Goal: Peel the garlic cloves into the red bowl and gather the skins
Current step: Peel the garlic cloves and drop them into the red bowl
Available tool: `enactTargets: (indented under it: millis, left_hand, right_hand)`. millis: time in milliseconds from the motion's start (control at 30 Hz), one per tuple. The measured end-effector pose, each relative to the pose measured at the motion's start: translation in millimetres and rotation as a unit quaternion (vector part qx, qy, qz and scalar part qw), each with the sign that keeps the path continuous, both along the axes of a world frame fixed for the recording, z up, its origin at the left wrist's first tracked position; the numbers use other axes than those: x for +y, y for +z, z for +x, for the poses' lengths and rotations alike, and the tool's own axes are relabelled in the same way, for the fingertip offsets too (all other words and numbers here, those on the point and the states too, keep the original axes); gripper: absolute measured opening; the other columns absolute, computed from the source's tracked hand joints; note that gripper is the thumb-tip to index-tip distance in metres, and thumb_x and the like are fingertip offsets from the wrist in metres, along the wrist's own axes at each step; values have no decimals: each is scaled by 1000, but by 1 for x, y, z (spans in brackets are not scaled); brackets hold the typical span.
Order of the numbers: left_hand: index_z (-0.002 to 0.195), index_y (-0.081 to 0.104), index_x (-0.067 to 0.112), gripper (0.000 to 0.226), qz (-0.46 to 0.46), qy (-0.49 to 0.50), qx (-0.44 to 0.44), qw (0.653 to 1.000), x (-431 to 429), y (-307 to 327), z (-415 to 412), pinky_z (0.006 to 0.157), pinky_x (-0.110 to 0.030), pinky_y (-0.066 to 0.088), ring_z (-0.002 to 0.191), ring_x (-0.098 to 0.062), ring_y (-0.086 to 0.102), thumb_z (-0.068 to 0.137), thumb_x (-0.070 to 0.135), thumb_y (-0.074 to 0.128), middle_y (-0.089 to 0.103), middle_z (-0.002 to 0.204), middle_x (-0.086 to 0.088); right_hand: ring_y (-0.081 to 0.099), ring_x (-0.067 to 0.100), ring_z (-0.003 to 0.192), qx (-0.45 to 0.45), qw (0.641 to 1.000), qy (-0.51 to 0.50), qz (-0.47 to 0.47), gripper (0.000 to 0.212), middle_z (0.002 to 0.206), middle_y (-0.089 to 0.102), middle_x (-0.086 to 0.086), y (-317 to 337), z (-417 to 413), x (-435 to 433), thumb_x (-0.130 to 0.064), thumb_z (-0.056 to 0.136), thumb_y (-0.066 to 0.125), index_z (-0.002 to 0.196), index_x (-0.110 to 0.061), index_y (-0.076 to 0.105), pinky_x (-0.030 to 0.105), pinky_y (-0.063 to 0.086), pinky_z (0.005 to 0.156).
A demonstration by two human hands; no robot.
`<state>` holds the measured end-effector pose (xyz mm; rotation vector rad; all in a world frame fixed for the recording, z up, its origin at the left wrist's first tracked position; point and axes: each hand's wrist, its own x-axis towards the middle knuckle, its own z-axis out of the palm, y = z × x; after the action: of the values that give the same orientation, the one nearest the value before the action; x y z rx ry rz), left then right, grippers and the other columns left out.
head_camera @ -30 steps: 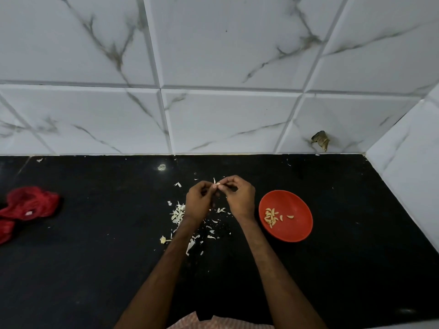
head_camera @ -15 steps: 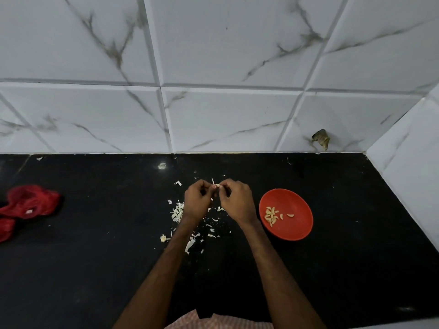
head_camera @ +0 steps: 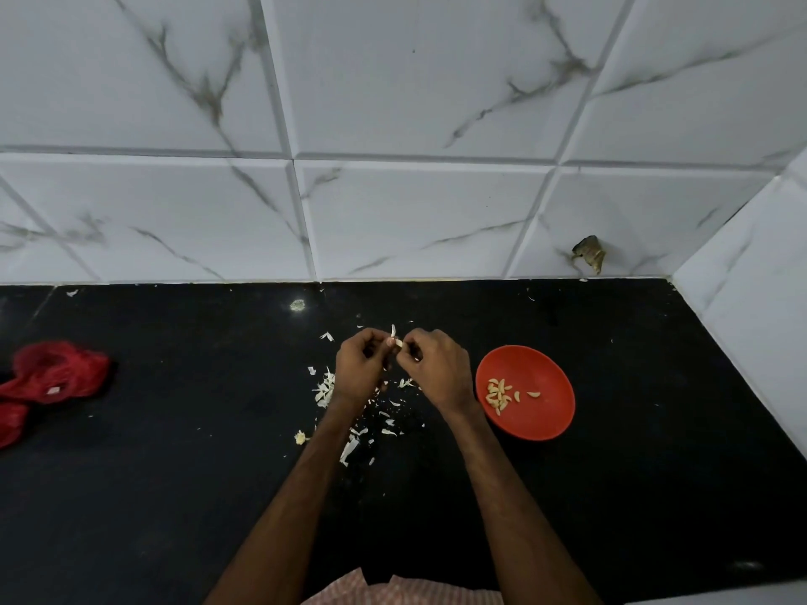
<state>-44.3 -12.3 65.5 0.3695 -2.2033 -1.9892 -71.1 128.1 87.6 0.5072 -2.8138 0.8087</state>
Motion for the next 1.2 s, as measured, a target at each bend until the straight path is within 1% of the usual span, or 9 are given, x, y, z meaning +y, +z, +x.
enactTargets:
  millis: [67, 233, 500, 600, 733, 867, 967, 1067, 1200]
  left_hand:
    - [94, 67, 4, 10, -8, -6, 3, 1000, -1, 0, 0, 41, -25, 44, 49, -11, 55, 98, 10, 61, 62, 63, -8]
    - [96, 67, 6, 9, -5, -32, -4, 999, -2, 3, 1, 42, -26, 47, 55, -16, 59, 98, 10, 60, 64, 69, -13]
    - [101, 69, 9, 8, 119, -7, -10, 993, 2, 5, 2, 41, -25, 47, 63, -18, 60, 95, 9, 64, 64, 75, -14]
    - [110, 66, 4, 16, 150, 3, -12, 989, 5, 7, 2, 41, -24, 49, 70, -20, 65, 94, 6, 65, 70, 88, -16]
    - [116, 62, -2, 25, 183, 22, -19, 983, 9, 9, 1, 44, -28, 54, 70, -17, 70, 92, 1, 66, 72, 89, -10]
    - [118, 60, 1, 30, 181, 29, -23, 983, 8, 7, 2, 44, -26, 53, 72, -18, 70, 90, 2, 69, 72, 89, -8]
    - [123, 56, 6, 36, 150, 28, -30, 988, 6, 4, 2, 43, -23, 50, 74, -19, 67, 89, 3, 70, 71, 98, -16]
    - [125, 54, 8, 41, 118, 34, -36, 992, 2, -5, 1, 46, -25, 51, 72, -19, 68, 89, 3, 71, 74, 100, -13]
    - [124, 53, 9, 42, 77, 33, -34, 996, -2, -13, 2, 53, -23, 51, 74, -18, 70, 87, 1, 72, 76, 98, -6]
  right_hand:
    - [55, 10, 69, 2, 1000, 4, 2, 9, 77, 63, -3, 0, 1, 0, -28, 89, 67, 89, -19, 68, 24, 38, 59]
    - [64, 11, 69, -10, 999, -18, -30, 8, 76, 67, -7, -2, 0, 0, -30, 86, 67, 84, -23, 66, 35, 54, 60]
    - [62, 6, 70, -34, 997, -11, -76, 6, 81, 69, -9, 0, 1, -1, -28, 90, 67, 89, -22, 67, 30, 50, 62]
    - [64, 12, 74, -24, 998, -15, -62, 9, 83, 69, -7, -1, 3, -5, -31, 91, 65, 89, -22, 65, 32, 50, 62]
    - [64, 17, 75, -6, 999, -21, -37, 12, 83, 68, -3, -4, 4, -8, -31, 92, 64, 88, -19, 63, 31, 46, 61]
    - [63, 14, 75, 1, 999, -20, -35, 11, 84, 68, -5, -5, 4, -8, -29, 92, 64, 89, -19, 63, 28, 44, 60]
    - [61, 8, 72, -9, 997, -40, -72, 8, 86, 68, -7, -3, 3, -6, -25, 93, 65, 95, -17, 66, 22, 44, 61]
    - [62, 6, 71, -31, 993, -53, -101, 7, 85, 68, -6, -3, 0, -2, -21, 95, 64, 97, -15, 68, 15, 44, 61]
    - [63, 10, 70, -87, 992, -52, -75, 9, 83, 69, -3, -19, 1, 2, -23, 94, 66, 92, -14, 67, 27, 51, 63]
